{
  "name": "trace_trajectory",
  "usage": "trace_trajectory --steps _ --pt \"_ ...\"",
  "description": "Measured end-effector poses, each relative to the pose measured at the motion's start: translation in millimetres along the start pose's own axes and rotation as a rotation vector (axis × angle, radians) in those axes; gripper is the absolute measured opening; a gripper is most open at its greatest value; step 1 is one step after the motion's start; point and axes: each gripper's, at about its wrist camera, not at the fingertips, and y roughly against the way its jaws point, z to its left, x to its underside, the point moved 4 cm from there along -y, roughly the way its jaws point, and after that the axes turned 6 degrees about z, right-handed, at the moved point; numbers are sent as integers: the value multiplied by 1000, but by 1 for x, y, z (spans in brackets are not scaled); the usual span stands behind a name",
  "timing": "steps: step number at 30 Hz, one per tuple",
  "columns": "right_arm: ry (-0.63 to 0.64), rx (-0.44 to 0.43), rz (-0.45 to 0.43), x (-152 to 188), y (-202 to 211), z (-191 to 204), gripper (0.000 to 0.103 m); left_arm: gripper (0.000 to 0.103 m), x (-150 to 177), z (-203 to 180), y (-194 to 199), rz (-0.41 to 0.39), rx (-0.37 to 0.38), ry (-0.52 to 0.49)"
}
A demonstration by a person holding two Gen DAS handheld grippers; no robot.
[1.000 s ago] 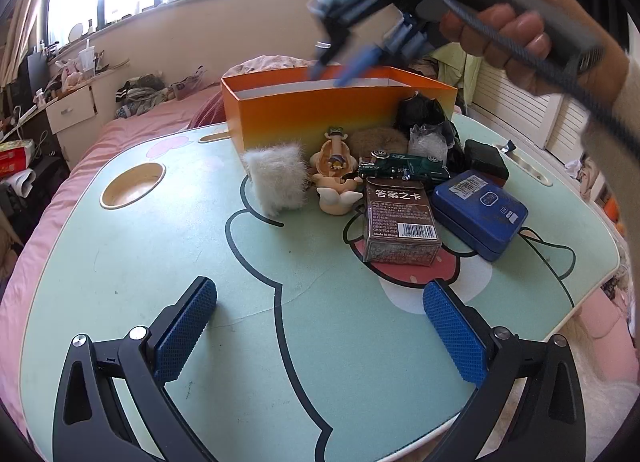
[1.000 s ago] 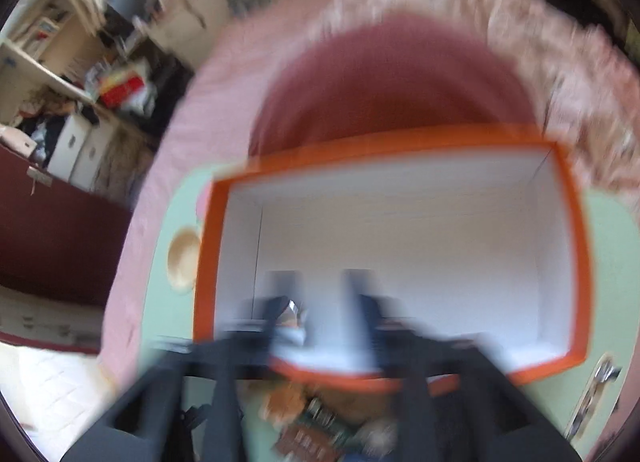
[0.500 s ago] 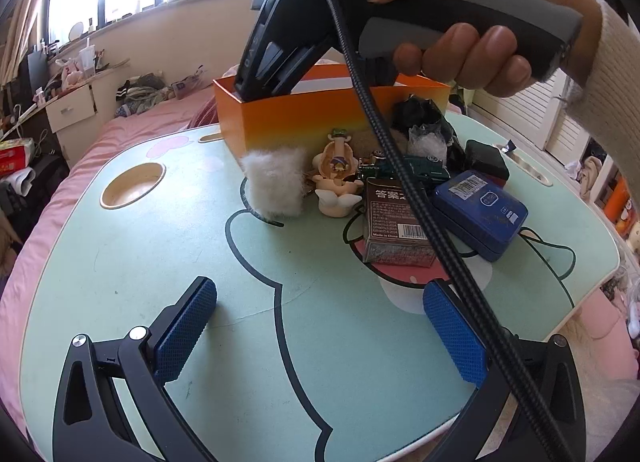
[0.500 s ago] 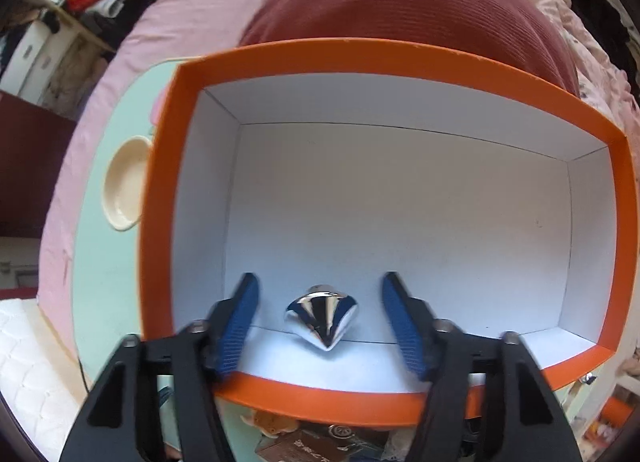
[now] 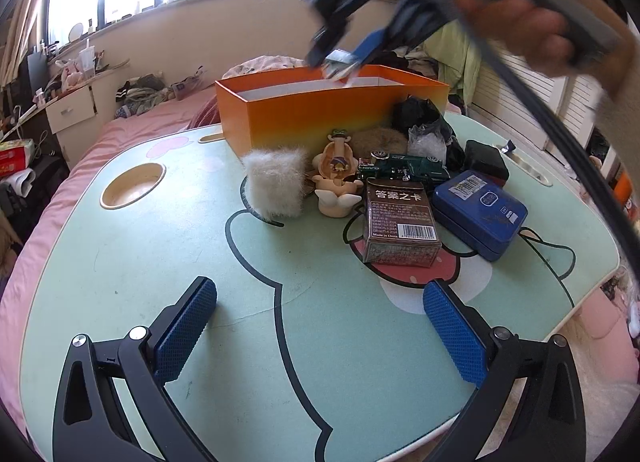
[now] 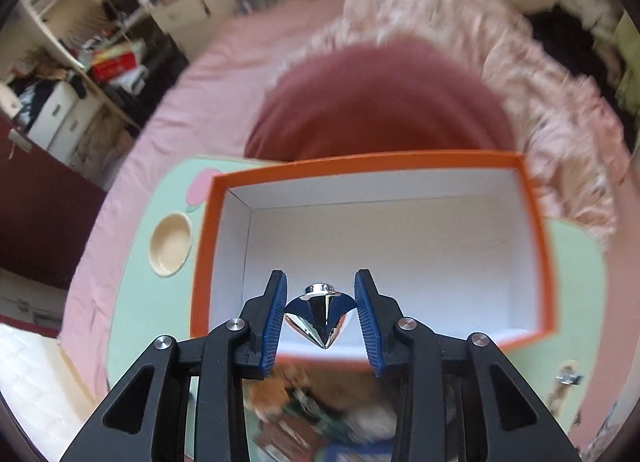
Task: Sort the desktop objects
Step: 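Lift the silver heart out and set it on the table by the tin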
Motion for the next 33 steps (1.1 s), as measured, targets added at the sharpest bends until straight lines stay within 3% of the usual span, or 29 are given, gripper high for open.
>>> trace_trajectory --steps 4,9,12,14,16,19,22,26,29,30,31,33 --pt "52 -31 -105 49 26 3 34 103 0 -1 0 -1 -3 0" --pt "2 -65 -115 105 3 -17 34 103 -1 -2 -1 0 -7 2" --pt "-8 -27 -130 111 -18 -22 36 103 -2 -2 -3 5 -11 1" --pt "-7 -6 -192 111 -20 -24 47 103 -3 -3 -4 10 -20 1" --pt "-25 -29 -297 118 -13 -25 66 103 -2 -3 -4 16 -22 0" --pt "-26 -43 -443 148 4 -22 79 103 -4 -1 -6 30 -22 6" --pt "-14 41 -492 181 9 -19 97 103 -3 1 -7 42 -27 17" --pt "15 142 -489 221 -4 -16 98 103 -4 -1 -8 50 -35 19" --pt "30 187 -423 232 -27 -16 98 103 -6 -1 -9 58 -42 24" --pt "40 204 -408 234 -34 -15 103 103 -6 0 -9 60 -43 26" --pt "64 240 -458 236 -35 -12 103 103 -7 1 -10 63 -48 28" --pt "37 222 -513 239 -40 -14 103 103 -7 3 -11 64 -55 40"
